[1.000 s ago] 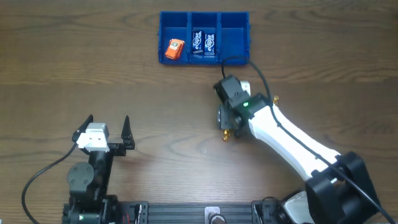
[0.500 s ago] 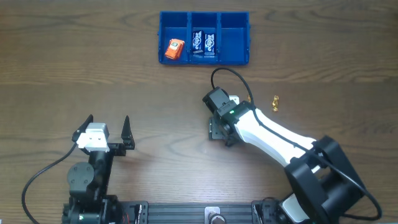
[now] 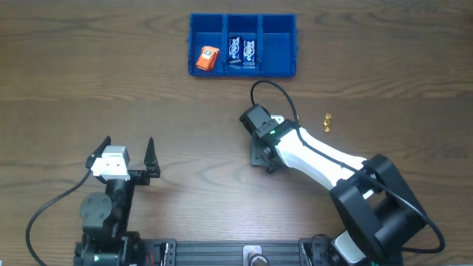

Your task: Sort Candies Into Trays

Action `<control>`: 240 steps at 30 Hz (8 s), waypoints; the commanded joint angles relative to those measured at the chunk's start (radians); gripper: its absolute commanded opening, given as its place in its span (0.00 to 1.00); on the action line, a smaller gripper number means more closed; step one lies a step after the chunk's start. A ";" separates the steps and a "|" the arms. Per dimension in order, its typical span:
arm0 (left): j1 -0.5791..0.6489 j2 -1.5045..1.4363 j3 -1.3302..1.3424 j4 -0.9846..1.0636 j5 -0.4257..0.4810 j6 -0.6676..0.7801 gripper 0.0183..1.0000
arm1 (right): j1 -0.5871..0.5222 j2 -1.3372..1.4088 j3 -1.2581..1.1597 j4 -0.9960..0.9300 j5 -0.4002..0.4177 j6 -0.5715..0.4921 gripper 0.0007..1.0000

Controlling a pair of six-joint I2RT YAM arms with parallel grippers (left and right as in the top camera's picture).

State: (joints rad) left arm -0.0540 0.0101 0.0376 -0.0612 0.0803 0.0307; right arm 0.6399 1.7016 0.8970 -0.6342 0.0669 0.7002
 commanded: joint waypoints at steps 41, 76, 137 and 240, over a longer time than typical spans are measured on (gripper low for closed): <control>0.004 -0.006 -0.031 -0.012 0.014 0.011 1.00 | -0.335 0.534 1.217 -0.209 0.142 -0.382 0.42; 0.004 -0.006 -0.031 -0.012 0.014 0.011 1.00 | -0.368 0.087 0.181 0.005 -0.036 -0.336 0.69; 0.004 -0.006 -0.031 -0.012 0.014 0.011 1.00 | -0.362 0.455 1.051 -0.079 0.071 -0.342 0.30; 0.004 -0.006 -0.031 -0.012 0.014 0.011 1.00 | -0.360 0.382 1.042 -0.104 0.030 -0.409 0.06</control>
State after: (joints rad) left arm -0.0540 0.0105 0.0376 -0.0612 0.0807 0.0307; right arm 0.2749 2.0140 1.8641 -0.7383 0.0700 0.3016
